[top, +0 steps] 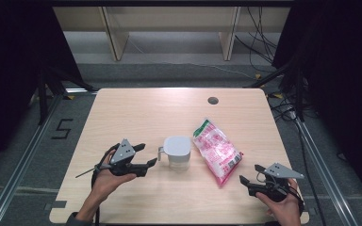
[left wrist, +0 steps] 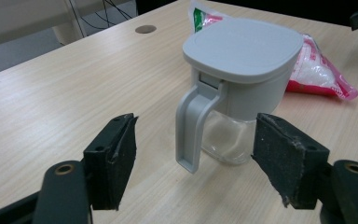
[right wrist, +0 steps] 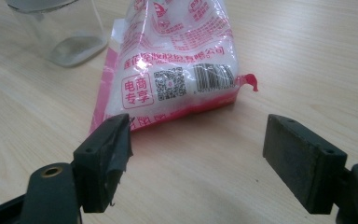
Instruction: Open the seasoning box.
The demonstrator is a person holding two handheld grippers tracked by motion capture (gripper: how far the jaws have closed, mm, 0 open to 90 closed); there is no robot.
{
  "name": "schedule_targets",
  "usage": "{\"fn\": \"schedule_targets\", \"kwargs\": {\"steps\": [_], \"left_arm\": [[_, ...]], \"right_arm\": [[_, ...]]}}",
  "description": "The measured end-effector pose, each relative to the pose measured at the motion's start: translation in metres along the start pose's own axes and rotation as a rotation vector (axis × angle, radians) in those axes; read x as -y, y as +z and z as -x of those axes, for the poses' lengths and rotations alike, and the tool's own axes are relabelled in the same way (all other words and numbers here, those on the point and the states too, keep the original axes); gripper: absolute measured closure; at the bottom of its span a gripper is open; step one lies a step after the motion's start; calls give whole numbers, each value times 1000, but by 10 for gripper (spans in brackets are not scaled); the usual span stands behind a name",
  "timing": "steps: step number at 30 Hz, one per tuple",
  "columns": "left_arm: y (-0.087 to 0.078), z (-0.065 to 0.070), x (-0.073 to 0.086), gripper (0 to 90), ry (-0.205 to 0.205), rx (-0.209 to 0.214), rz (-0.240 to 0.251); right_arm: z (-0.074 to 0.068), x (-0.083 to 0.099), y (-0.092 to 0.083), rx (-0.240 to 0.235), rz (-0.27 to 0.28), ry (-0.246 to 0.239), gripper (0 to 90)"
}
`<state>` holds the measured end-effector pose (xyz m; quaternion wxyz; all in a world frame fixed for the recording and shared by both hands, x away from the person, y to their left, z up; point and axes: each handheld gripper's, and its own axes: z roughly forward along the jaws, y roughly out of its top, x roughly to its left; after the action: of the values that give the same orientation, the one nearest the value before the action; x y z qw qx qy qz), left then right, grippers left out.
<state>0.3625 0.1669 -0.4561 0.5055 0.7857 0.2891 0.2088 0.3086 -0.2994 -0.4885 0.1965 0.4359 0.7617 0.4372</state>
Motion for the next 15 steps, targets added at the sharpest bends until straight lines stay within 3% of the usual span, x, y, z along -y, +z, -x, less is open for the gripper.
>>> {"fn": "schedule_targets", "kwargs": {"steps": [3, 4, 5, 6, 9, 10, 11, 13, 14, 15], "left_arm": [[-5, 1, -5, 358, -9, 3, 25], [-6, 1, -6, 374, -5, 0, 26], [-6, 1, -6, 420, -5, 0, 26], [-8, 2, -7, 420, 7, -2, 33], [-10, 3, -10, 599, 10, 10, 56], [-10, 5, -11, 599, 3, 19, 62], [-10, 7, -13, 689, 22, 14, 70], [-10, 8, -14, 724, 37, 19, 78], [-10, 10, -16, 796, 57, 17, 81], [-9, 12, -18, 816, 56, 15, 98]], "right_arm": [[-1, 0, -1, -4, 1, 9, 245], [2, -1, 0, -7, 9, -21, 245], [2, -1, 0, -7, 9, -21, 245], [-2, 0, 0, -3, 1, 5, 245], [-2, -2, 0, -8, 2, -32, 245], [-2, -2, 0, -8, 2, -32, 245], [-3, -2, -1, -8, 4, -35, 246], [-3, -2, -1, -5, 1, -43, 245], [-7, -2, -2, -4, -1, -3, 245], [-7, -2, -2, -5, 0, -10, 245]]}}
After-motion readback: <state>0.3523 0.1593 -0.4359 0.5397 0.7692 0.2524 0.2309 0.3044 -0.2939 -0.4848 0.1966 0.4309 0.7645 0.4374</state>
